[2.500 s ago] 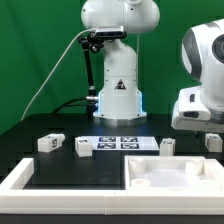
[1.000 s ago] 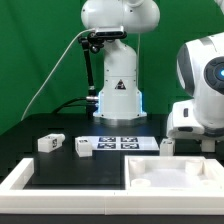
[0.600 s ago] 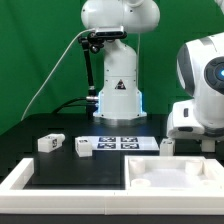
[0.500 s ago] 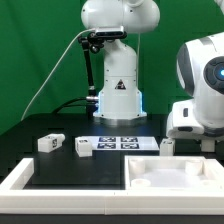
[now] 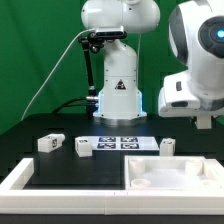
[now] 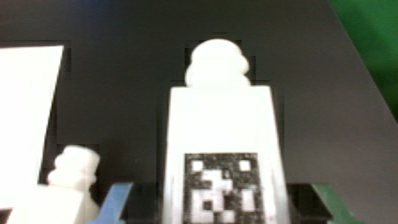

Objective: Assemble one leg

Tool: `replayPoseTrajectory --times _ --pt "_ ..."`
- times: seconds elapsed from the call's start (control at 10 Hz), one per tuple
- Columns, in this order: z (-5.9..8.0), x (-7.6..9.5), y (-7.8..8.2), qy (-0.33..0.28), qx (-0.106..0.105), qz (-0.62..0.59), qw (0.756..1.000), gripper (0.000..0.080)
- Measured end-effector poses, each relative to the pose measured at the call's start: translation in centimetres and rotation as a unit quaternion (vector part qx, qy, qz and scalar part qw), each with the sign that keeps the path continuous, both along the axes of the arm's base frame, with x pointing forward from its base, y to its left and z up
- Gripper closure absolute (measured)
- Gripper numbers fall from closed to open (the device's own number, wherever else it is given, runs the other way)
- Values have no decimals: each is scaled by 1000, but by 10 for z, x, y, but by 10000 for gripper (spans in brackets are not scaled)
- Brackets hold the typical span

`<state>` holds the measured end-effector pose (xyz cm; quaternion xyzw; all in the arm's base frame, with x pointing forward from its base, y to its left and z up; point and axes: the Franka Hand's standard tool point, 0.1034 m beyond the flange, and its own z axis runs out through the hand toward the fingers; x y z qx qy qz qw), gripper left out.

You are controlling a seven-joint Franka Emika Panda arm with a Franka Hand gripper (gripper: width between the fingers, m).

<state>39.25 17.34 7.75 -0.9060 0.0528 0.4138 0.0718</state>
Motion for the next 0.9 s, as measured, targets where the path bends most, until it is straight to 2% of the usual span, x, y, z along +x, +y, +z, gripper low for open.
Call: replayPoseTrajectory --times 0.2,0.4,0.5,0.7,0.8,0.9 --pt "-6 0 2 -24 -3 -3 1000 509" --pt "-11 11 1 -103 -6 -9 995 509" --pt "-21 25 -10 -174 5 7 985 509" --pt "-8 53 -27 -248 26 29 968 509" --pt "2 71 -28 -293 28 38 955 509" --pt "21 82 -23 -325 25 58 944 509"
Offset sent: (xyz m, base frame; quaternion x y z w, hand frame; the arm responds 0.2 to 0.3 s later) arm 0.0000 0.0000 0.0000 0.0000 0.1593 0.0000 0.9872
